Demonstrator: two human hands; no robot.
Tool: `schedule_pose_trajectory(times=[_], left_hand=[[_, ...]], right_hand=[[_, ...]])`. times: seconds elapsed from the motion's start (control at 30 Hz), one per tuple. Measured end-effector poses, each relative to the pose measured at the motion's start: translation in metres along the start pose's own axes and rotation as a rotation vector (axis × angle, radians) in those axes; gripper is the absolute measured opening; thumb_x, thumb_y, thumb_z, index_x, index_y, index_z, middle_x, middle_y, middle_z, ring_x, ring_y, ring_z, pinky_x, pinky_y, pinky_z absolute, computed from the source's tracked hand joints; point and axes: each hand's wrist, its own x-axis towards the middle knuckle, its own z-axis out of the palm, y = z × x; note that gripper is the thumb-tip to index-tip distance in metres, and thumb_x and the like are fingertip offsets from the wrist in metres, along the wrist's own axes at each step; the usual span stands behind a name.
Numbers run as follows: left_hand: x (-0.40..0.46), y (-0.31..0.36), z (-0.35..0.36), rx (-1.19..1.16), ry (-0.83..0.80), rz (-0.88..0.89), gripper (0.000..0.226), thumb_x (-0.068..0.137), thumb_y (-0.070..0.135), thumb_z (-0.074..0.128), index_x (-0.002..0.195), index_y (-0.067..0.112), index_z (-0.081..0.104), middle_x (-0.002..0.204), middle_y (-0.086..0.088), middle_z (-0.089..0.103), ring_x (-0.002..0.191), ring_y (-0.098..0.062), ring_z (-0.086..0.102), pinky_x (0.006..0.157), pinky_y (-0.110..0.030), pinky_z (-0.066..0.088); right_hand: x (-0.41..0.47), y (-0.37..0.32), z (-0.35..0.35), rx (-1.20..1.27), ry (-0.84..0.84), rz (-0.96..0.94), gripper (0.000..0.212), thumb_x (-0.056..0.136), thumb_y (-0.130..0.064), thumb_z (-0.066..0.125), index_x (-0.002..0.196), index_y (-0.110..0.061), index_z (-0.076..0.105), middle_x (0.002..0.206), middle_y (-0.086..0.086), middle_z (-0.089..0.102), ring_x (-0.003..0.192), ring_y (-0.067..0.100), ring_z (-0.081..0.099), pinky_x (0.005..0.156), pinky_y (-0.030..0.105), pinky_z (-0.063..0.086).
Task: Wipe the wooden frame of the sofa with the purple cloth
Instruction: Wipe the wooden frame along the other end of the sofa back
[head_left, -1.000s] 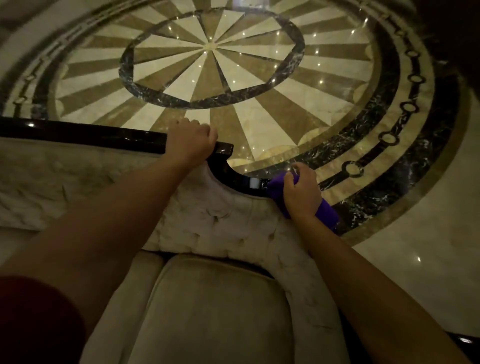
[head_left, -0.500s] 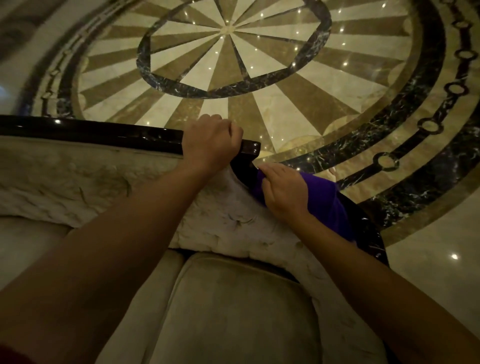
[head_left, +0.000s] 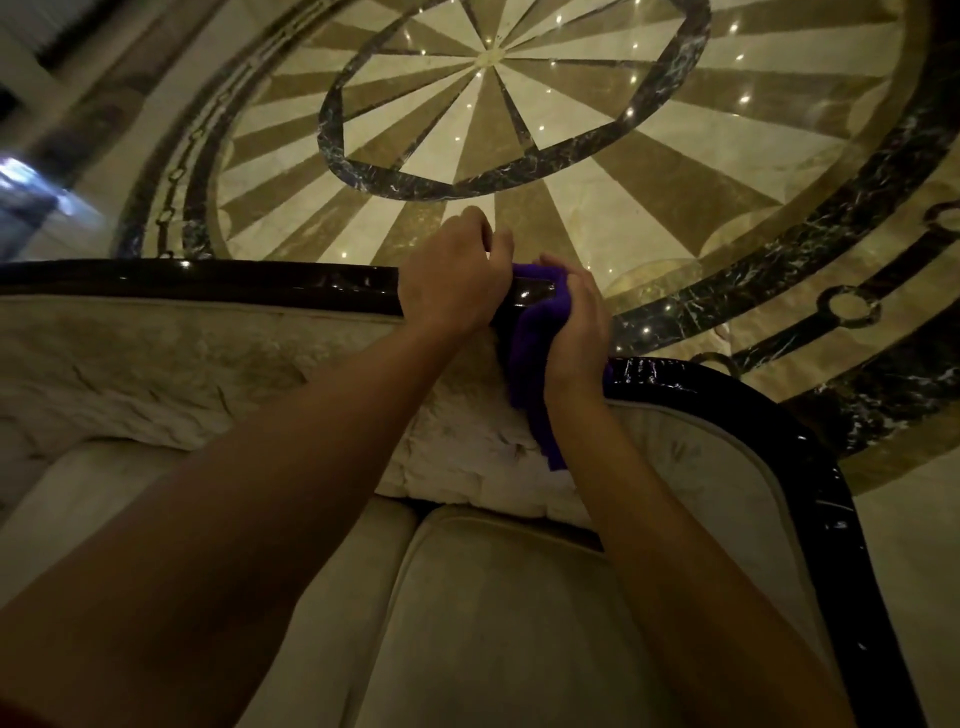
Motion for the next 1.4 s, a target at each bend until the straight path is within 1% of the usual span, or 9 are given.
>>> schedule_pose_trajectory(times=[0.13, 0.3, 0.5, 0.63, 0.8, 0.9, 0.97, 1.13, 1.4], left_hand=[[-0.001, 0.004, 0.000, 0.059, -0.039, -0.028, 0.038, 0.093, 0.044, 0.034, 0.069, 0.021, 0.052, 0.058, 0.006, 0.046, 0.050, -0.013, 0.044, 0.048, -0.027, 0.021], [-0.007, 0.009, -0.007, 0.038, -0.041, -0.070, 0.041, 0.090, 0.041, 0.039, 0.066, 0.014, 0.057, 0.057, 0.001, 0.050, 0.053, -0.023, 0.051, 0.054, -0.034, 0.043], [-0.007, 0.008, -0.009, 0.037, 0.031, -0.022, 0.039, 0.091, 0.036, 0.044, 0.062, 0.014, 0.058, 0.054, 0.002, 0.046, 0.049, -0.023, 0.049, 0.050, -0.029, 0.038], [-0.007, 0.005, -0.004, 0.030, 0.040, 0.010, 0.038, 0.091, 0.035, 0.043, 0.060, 0.016, 0.053, 0.049, 0.008, 0.036, 0.046, -0.017, 0.041, 0.047, -0.025, 0.028], [-0.007, 0.006, -0.004, 0.043, 0.043, -0.001, 0.037, 0.089, 0.039, 0.039, 0.061, 0.018, 0.051, 0.051, 0.008, 0.035, 0.046, -0.015, 0.037, 0.047, -0.024, 0.017], [-0.007, 0.003, -0.002, 0.039, 0.041, -0.002, 0.038, 0.090, 0.040, 0.037, 0.062, 0.018, 0.052, 0.050, 0.007, 0.036, 0.044, -0.015, 0.036, 0.047, -0.024, 0.023], [-0.007, 0.003, -0.002, 0.042, 0.027, -0.008, 0.039, 0.090, 0.039, 0.038, 0.063, 0.016, 0.055, 0.052, 0.006, 0.040, 0.047, -0.019, 0.043, 0.049, -0.027, 0.032], [-0.007, 0.004, -0.005, 0.023, 0.035, 0.012, 0.041, 0.091, 0.038, 0.039, 0.066, 0.013, 0.059, 0.055, 0.001, 0.047, 0.050, -0.023, 0.048, 0.051, -0.032, 0.040], [-0.006, 0.000, -0.002, 0.021, 0.030, 0.005, 0.038, 0.089, 0.043, 0.036, 0.066, 0.018, 0.054, 0.058, 0.001, 0.048, 0.053, -0.023, 0.048, 0.058, -0.031, 0.034]], right_hand=[[0.001, 0.013, -0.032, -0.947, -0.194, -0.289, 0.036, 0.111, -0.032, 0.033, 0.095, -0.021, 0.064, 0.091, -0.003, 0.067, 0.087, 0.023, 0.064, 0.079, 0.040, 0.049], [0.015, -0.013, -0.102, -1.798, -0.364, -0.388, 0.041, 0.110, -0.042, 0.034, 0.124, -0.017, 0.063, 0.126, 0.010, 0.066, 0.116, 0.032, 0.060, 0.098, 0.050, 0.048], [0.015, -0.023, -0.140, -1.837, -0.153, -0.399, 0.039, 0.108, -0.042, 0.039, 0.125, -0.016, 0.064, 0.125, 0.012, 0.066, 0.111, 0.031, 0.061, 0.088, 0.045, 0.050], [0.004, 0.006, -0.100, -1.684, -0.246, -0.485, 0.031, 0.109, -0.032, 0.040, 0.119, -0.016, 0.064, 0.121, 0.008, 0.067, 0.112, 0.027, 0.060, 0.092, 0.043, 0.046], [0.009, 0.018, -0.019, -0.841, -0.041, -0.258, 0.036, 0.104, -0.034, 0.037, 0.098, -0.017, 0.069, 0.081, -0.005, 0.065, 0.073, 0.013, 0.060, 0.060, 0.024, 0.039], [0.008, 0.018, -0.011, -0.661, -0.012, -0.229, 0.033, 0.103, -0.034, 0.036, 0.095, -0.023, 0.066, 0.074, -0.016, 0.060, 0.067, -0.001, 0.056, 0.056, 0.013, 0.036], [0.002, 0.018, -0.019, -0.791, -0.067, -0.309, 0.034, 0.108, -0.033, 0.037, 0.099, -0.017, 0.065, 0.082, -0.011, 0.061, 0.072, 0.008, 0.056, 0.063, 0.024, 0.045], [0.012, 0.003, -0.091, -1.714, -0.325, -0.492, 0.036, 0.111, -0.041, 0.036, 0.117, -0.018, 0.063, 0.115, 0.007, 0.067, 0.103, 0.027, 0.062, 0.089, 0.046, 0.051], [0.005, -0.031, -0.151, -1.753, -0.052, -0.258, 0.039, 0.106, -0.040, 0.033, 0.118, -0.013, 0.058, 0.115, 0.018, 0.064, 0.104, 0.040, 0.061, 0.081, 0.054, 0.055]])
